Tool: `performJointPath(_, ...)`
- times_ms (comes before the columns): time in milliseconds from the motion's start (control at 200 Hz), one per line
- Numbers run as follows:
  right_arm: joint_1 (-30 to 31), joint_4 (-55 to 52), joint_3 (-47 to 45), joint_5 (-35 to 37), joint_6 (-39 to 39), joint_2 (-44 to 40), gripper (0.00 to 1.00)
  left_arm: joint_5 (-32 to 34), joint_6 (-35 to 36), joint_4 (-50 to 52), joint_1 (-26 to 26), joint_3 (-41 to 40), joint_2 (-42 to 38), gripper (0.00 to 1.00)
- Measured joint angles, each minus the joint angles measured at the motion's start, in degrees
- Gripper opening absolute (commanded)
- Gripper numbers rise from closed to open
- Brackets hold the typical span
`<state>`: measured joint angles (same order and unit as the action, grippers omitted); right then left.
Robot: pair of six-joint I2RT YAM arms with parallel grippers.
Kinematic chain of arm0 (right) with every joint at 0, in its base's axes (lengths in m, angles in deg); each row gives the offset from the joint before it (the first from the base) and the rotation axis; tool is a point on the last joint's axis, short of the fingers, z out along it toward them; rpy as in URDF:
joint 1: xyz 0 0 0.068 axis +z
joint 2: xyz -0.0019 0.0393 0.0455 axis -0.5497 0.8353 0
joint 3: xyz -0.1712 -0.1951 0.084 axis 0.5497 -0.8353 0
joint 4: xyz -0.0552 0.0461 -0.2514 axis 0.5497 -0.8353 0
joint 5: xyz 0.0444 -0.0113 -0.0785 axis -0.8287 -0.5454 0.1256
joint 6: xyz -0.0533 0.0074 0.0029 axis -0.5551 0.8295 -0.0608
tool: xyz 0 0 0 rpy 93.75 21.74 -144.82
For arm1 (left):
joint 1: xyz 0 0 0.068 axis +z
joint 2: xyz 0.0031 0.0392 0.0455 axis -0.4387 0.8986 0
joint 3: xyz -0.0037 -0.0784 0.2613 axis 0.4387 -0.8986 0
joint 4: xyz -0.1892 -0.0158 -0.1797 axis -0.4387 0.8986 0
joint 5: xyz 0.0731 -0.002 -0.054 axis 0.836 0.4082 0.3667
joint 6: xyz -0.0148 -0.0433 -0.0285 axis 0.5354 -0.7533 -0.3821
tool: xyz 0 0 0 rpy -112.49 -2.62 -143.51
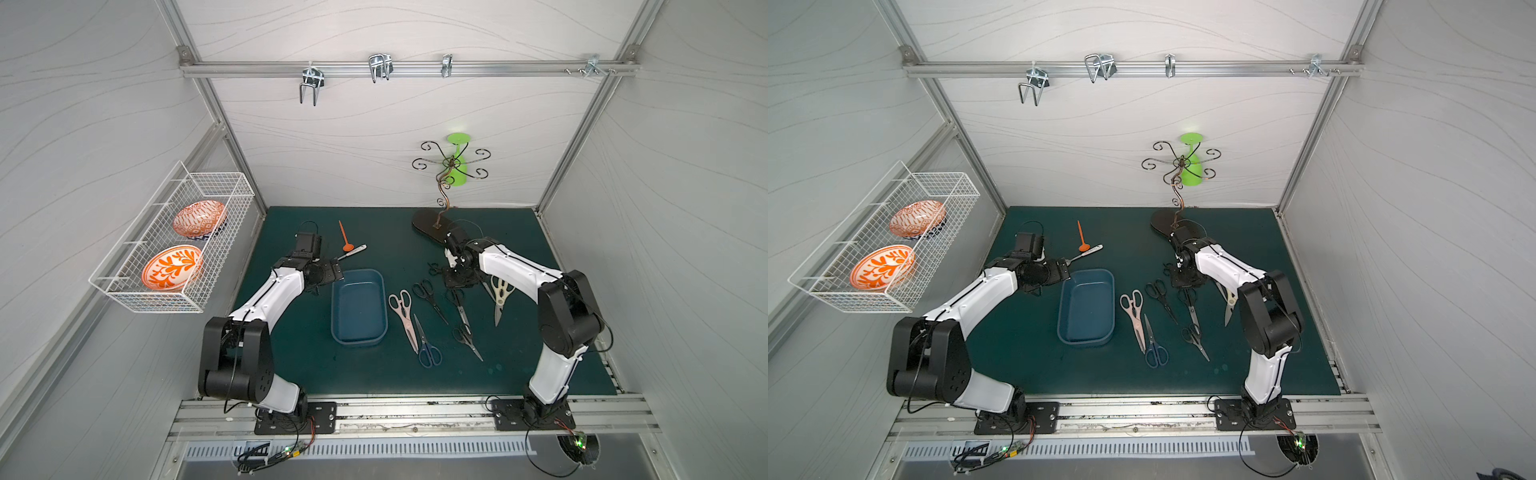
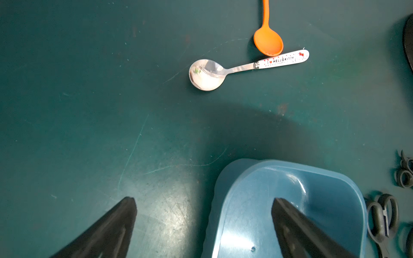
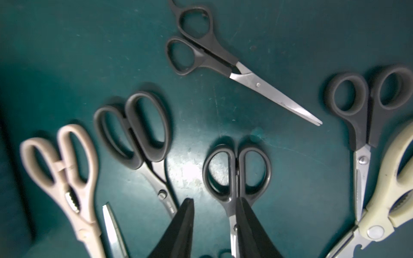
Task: Put the scissors into the storage box
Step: Pick up the scissors from the center of the board.
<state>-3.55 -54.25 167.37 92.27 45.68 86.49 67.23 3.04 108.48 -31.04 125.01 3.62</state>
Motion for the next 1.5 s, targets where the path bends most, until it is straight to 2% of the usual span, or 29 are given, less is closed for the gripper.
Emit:
performJointPath(750, -0.3, 3.7, -2.3, 3.5, -1.7, 6.0, 0.29, -0.7, -1.0, 0.5, 2.3, 0.0, 0.0, 0.98)
performJointPath(995, -0.3, 4.4, -2.4, 3.8, -2.3, 6.5, 0.23, -0.6, -1.1, 0.5, 2.6, 0.0, 0.0, 0.98)
performJointPath(1155, -0.3, 4.6, -2.5, 3.6, -3.2, 6.4, 0.14, -0.6, -1.1, 0.5, 2.8, 0.0, 0.0, 0.98)
performJointPath(1270, -0.4, 4.7, -2.5, 3.6, -3.6, 6.4, 0.13, -0.3, -1.2, 0.5, 2.8, 0.0, 0.0, 0.98)
performJointPath(1325, -0.5, 4.7, -2.5, 3.5, -4.0, 6.3, 0.09, -0.3, -1.3, 0.5, 2.8, 0.0, 0.0, 0.98)
performJointPath(1500, -1.2, 3.3, -0.2, 4.4, -5.1, 6.2, 0.08, -0.3, -1.7, 0.4, 2.9, 0.0, 0.0, 0.98)
